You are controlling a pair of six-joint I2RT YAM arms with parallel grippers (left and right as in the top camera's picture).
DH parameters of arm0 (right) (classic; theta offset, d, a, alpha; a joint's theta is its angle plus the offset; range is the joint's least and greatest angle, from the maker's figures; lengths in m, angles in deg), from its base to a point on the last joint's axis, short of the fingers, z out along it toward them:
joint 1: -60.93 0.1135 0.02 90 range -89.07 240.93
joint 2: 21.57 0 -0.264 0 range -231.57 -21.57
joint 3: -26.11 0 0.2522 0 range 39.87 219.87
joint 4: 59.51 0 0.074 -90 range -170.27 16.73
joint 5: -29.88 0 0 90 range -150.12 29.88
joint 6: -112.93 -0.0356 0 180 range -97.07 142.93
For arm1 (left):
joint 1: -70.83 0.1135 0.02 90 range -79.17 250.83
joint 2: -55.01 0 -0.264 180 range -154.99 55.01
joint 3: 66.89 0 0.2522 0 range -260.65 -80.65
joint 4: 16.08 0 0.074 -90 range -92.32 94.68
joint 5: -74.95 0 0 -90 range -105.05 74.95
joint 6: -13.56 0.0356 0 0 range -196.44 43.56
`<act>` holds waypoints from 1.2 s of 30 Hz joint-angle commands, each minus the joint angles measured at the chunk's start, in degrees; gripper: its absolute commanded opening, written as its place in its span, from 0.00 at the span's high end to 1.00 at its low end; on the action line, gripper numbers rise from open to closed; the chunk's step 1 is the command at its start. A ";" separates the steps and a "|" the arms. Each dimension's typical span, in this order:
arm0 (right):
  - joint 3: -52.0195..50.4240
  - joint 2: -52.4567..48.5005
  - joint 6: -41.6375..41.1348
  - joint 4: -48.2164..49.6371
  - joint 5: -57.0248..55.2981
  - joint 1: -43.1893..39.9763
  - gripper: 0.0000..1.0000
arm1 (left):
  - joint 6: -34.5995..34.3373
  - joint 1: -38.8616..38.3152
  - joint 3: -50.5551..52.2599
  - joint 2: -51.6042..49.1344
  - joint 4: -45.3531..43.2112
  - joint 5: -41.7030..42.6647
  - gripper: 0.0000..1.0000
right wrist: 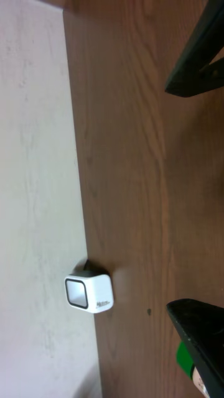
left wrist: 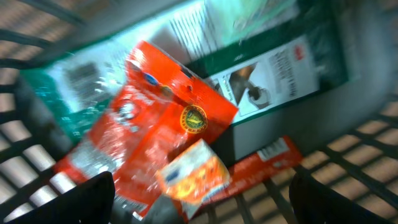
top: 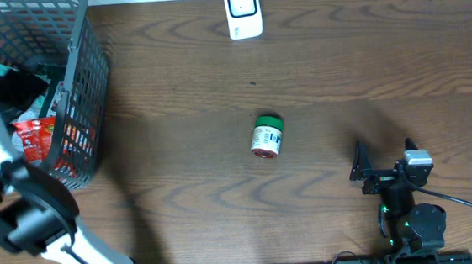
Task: Scan the item barcode
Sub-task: 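Move the left gripper back into the basket and grasp the orange tissue pack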
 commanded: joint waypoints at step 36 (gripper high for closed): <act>-0.04 0.24 0.42 -0.17 -0.55 -0.33 0.01 | -2.54 -2.56 41.07 14.53 -32.54 2.97 0.36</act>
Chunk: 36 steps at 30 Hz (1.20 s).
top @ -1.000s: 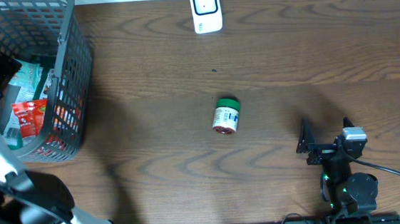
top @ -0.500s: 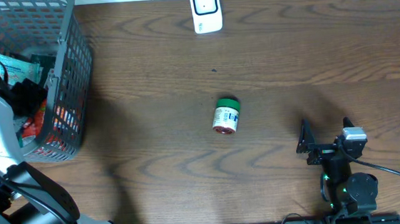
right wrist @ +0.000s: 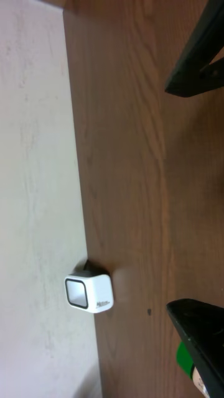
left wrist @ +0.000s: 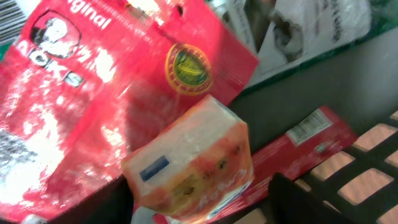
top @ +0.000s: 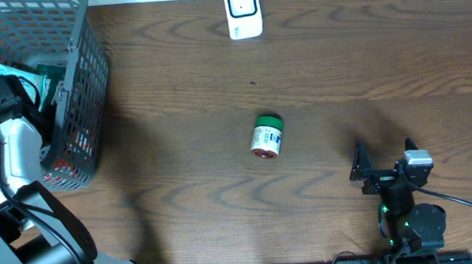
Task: Scan the item barcode
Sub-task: 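Move the left gripper back into the basket and grasp the orange tissue pack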
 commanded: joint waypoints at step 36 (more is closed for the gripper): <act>-0.04 0.24 0.42 -0.17 -0.55 -0.33 0.01 | -0.13 -0.20 0.11 -1.62 -7.28 0.85 0.90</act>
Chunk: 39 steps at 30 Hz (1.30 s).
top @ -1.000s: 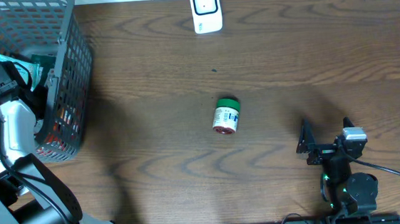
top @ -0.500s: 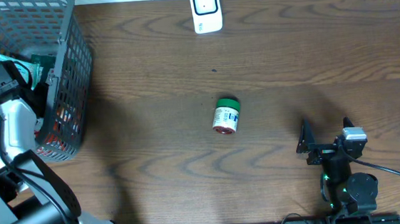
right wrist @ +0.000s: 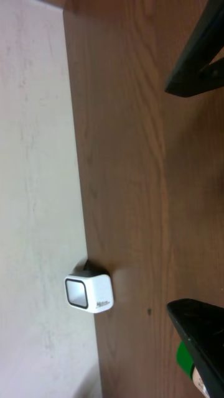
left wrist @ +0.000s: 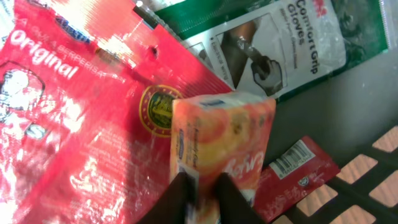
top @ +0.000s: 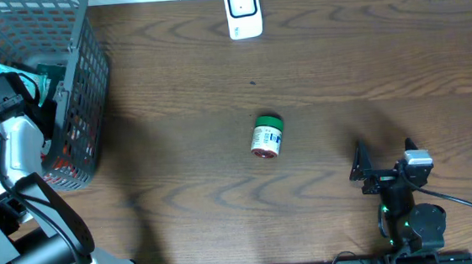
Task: Scan the item barcode
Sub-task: 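Move the left gripper back into the basket and grasp the orange tissue pack, then carry the tissue pack out and set it left of the jar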
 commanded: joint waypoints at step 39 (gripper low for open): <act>-0.04 0.24 0.42 -0.17 -0.52 -0.33 0.01 | 3.08 0.37 -0.15 3.32 -7.61 8.59 0.81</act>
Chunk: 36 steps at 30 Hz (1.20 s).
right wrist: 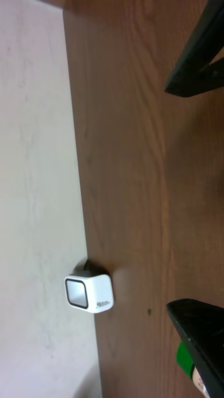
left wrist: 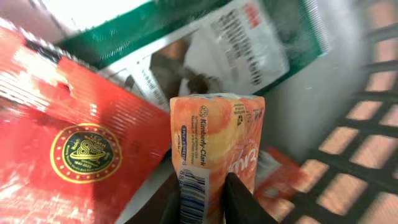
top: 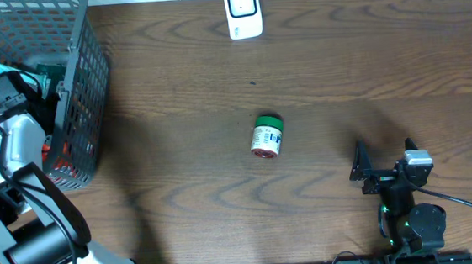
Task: Scan the item barcode
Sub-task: 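Carry the tissue pack out and set it left of the jar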
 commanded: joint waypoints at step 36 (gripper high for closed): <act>-0.04 0.24 0.42 -0.17 -0.55 -0.33 0.01 | 1.14 -46.51 -8.50 37.31 29.53 -30.91 0.92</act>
